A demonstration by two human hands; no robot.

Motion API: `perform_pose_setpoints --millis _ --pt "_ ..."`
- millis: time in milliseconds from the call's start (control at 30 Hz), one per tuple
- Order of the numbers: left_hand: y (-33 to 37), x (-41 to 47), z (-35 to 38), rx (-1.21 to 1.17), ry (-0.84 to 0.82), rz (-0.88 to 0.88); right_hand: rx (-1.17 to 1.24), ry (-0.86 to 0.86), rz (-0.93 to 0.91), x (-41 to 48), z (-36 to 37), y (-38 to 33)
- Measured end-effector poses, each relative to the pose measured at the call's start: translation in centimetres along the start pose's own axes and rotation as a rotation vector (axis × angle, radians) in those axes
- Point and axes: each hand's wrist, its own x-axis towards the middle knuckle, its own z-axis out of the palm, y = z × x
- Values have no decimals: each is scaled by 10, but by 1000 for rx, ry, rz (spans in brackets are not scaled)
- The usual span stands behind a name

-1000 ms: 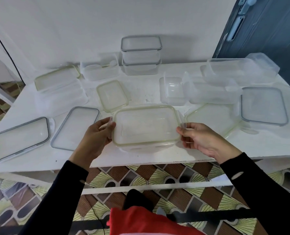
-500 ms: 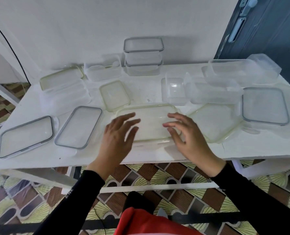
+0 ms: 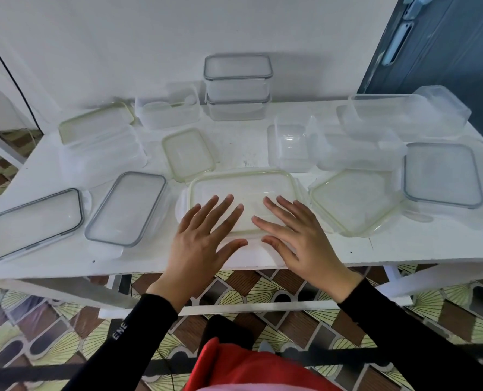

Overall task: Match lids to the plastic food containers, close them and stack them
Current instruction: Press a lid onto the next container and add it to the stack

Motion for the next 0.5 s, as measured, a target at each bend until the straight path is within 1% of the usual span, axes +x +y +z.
perform_pose_setpoints --millis 100,333,500 --pt "1 -1 3 21 42 15 -18 36 -13 -1 3 0" --pt "2 0 5 77 77 29 -102 68 -45 -2 9 4" --pt "2 0 7 102 91 42 -113 81 -52 -2 11 3"
